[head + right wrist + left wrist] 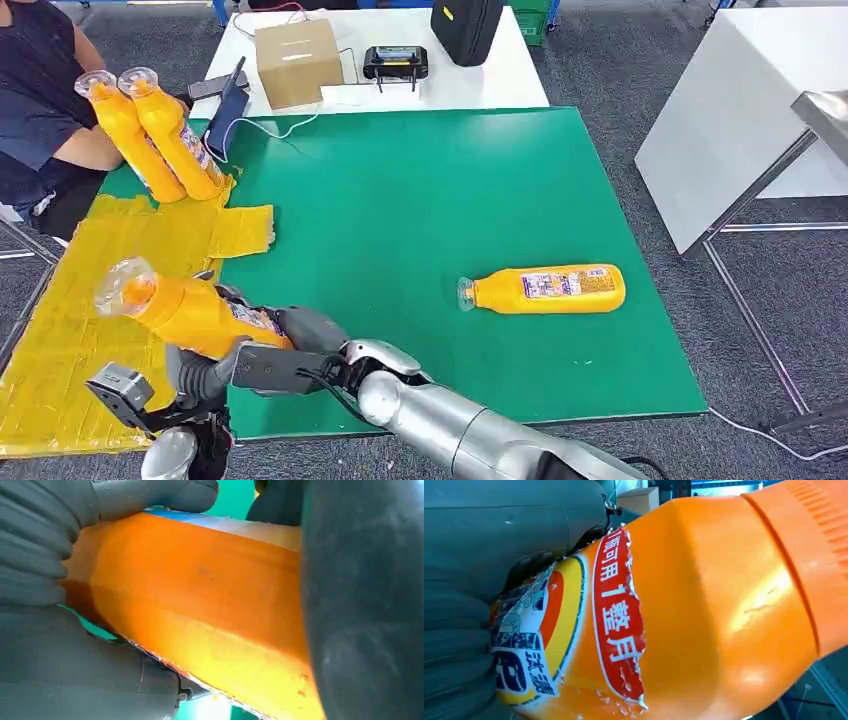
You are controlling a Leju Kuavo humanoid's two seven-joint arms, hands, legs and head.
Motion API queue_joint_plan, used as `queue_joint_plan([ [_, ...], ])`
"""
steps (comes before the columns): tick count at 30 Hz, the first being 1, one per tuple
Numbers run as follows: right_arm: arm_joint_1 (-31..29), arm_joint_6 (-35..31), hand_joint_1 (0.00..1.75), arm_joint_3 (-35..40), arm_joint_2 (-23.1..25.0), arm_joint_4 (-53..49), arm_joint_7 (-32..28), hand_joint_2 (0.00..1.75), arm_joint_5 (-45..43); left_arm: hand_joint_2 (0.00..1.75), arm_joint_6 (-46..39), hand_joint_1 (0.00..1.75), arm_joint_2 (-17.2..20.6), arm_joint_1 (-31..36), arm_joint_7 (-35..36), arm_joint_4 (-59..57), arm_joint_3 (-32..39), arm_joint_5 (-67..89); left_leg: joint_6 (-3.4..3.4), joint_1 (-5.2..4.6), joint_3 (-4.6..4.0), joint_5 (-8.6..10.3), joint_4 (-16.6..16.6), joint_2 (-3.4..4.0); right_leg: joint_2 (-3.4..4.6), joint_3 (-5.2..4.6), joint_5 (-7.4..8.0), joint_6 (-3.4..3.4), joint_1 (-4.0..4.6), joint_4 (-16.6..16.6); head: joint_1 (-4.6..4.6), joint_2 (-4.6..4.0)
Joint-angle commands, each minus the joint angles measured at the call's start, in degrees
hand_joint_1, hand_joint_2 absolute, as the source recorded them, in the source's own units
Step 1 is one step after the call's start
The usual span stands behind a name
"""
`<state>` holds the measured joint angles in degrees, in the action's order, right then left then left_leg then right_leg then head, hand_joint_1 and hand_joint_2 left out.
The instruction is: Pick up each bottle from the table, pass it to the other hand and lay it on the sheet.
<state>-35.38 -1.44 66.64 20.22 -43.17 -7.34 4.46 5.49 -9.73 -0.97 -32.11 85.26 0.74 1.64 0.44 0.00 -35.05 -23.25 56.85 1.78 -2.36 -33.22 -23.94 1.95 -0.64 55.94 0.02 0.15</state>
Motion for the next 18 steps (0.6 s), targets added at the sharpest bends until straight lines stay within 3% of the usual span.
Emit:
queue_joint_plan([
  [1,2.5,3.5,1.75,8.3,-0.2,-2.7,-1.8,1.75,1.3,1.75,-0.1,1.75,0.0,6.1,1.1,-4.7,-0.5,0.2,-0.05,0.09,0.15,-0.03,0.0,-0.31,-0.07,0.24,-0.09,-0.06,0.06,-0.1,0.02,0.0],
  [12,2.2,2.8,1.75,4.0,-0.2,1.6,-3.0,1.75,1.7,1.75,1.2,1.75,0.2,6.1,0.4,-4.6,-0.5,0.6,-0.06,0.1,0.2,-0.03,0.0,-0.44,-0.13,0.34,-0.13,-0.08,0.05,-0.1,0.0,0.0],
  [16,0.7,-1.0,1.75,-5.4,-5.1,2.4,-4.1,1.75,3.4,1.75,-10.3,1.75,2.6,5.8,-0.4,-4.3,-1.9,18.8,-0.04,0.08,0.16,0.03,-0.1,-0.5,-0.25,0.31,-0.09,-0.06,0.05,-0.1,0.0,0.0],
  [17,0.1,-3.4,0.94,-8.2,-7.2,1.7,-2.9,1.75,5.7,1.75,-14.0,1.75,3.3,5.5,0.8,-4.4,-1.7,24.4,-0.02,0.05,0.12,0.05,-0.1,-0.46,-0.25,0.23,-0.07,-0.03,0.03,-0.1,0.0,0.0],
  [18,-0.4,-4.7,0.0,-10.5,-9.0,0.7,-1.7,1.75,7.1,1.75,-17.3,1.75,3.8,5.2,0.9,-4.5,-1.4,28.4,-0.03,0.09,0.2,0.03,-0.1,-0.63,-0.31,0.37,-0.11,-0.05,0.05,-0.1,0.02,0.0],
])
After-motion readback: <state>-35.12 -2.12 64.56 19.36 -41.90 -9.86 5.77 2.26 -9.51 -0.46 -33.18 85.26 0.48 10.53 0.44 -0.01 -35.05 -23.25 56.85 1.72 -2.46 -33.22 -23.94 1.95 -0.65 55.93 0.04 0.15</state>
